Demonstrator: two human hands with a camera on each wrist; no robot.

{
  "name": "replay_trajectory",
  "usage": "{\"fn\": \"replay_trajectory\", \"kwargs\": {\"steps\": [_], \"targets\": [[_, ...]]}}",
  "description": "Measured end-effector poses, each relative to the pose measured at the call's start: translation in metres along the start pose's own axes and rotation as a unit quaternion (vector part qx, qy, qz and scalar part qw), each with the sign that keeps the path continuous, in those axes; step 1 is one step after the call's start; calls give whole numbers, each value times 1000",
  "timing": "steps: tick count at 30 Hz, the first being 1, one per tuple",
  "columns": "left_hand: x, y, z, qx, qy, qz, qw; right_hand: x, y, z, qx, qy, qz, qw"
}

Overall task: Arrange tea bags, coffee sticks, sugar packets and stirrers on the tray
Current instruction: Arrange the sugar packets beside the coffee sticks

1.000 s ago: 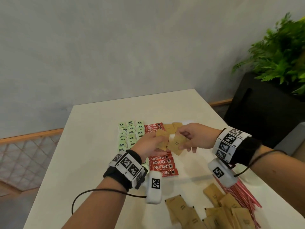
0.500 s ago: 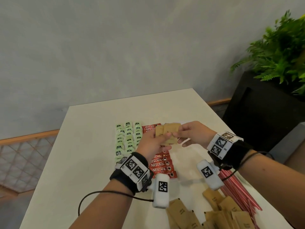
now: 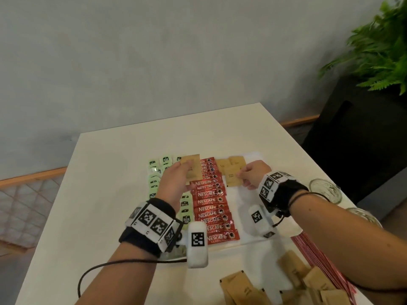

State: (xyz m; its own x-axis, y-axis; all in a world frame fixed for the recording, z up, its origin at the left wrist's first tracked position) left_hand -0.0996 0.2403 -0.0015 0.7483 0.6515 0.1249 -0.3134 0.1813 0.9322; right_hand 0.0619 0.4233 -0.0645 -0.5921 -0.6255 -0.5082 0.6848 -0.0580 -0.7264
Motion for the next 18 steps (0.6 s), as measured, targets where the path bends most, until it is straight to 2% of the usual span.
{"fn": "replay_trajectory", "kwargs": {"steps": [12, 15, 18], "targets": [[-6, -17, -6, -46, -3, 19, 999, 10, -9, -16, 21, 26, 36, 999], [-5, -18, -4, -50, -9, 19, 999, 7, -6, -14, 21, 28, 8, 999], [-3, -18, -1, -48, -24, 9, 999, 0, -8, -3, -13, 20, -32, 999]]}}
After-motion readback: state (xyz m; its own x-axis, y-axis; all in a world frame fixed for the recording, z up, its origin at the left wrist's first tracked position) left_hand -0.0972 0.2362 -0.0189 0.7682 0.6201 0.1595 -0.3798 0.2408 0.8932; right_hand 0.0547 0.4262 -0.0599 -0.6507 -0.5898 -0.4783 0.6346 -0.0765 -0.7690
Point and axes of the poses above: each hand's wrist, its own z-axis away from the middle knuckle, its own x-axis out of the palm, y = z × x, the point moved 7 cm from there along -z, towards the middle knuckle, and after that the axes turned 5 degrees about -y, right-handed, at the moved point
